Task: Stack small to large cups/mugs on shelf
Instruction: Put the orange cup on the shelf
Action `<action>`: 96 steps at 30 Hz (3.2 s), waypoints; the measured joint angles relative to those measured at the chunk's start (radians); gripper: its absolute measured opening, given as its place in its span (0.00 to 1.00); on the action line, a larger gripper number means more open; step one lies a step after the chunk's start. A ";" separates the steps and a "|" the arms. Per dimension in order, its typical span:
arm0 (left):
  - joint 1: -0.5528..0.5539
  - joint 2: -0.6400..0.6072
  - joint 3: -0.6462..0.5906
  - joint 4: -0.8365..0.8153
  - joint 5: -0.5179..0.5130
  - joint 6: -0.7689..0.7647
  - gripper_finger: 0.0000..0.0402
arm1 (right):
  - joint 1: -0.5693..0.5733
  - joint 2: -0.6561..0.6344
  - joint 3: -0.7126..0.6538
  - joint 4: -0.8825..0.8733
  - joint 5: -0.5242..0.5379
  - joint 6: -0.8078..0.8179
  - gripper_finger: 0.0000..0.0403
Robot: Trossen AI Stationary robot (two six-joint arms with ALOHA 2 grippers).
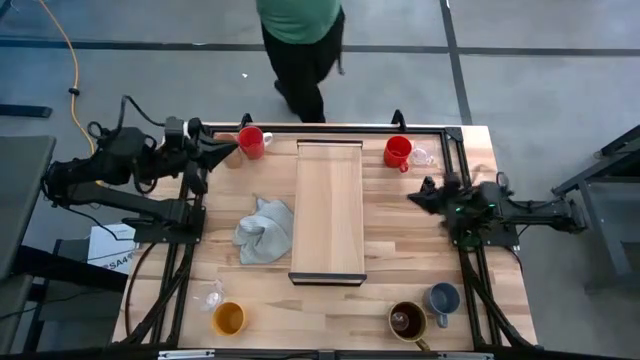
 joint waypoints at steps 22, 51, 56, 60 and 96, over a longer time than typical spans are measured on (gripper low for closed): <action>0.000 -0.012 0.000 -0.178 -0.108 -0.026 0.01 | -0.001 0.518 0.544 -0.030 0.283 -0.463 0.01; 0.480 0.490 0.214 -1.085 -0.078 -0.245 0.66 | -0.001 0.860 0.943 -0.488 0.442 -0.354 0.34; 0.673 0.576 0.214 -1.037 0.010 -0.151 0.66 | -0.001 0.852 0.943 -0.508 0.425 -0.356 0.34; 0.776 0.638 0.214 -1.030 0.127 -0.107 0.66 | -0.001 0.846 0.943 -0.537 0.413 -0.368 0.34; 0.834 0.916 0.213 -0.956 0.073 -0.070 0.52 | -0.001 0.846 0.943 -0.550 0.372 -0.375 0.34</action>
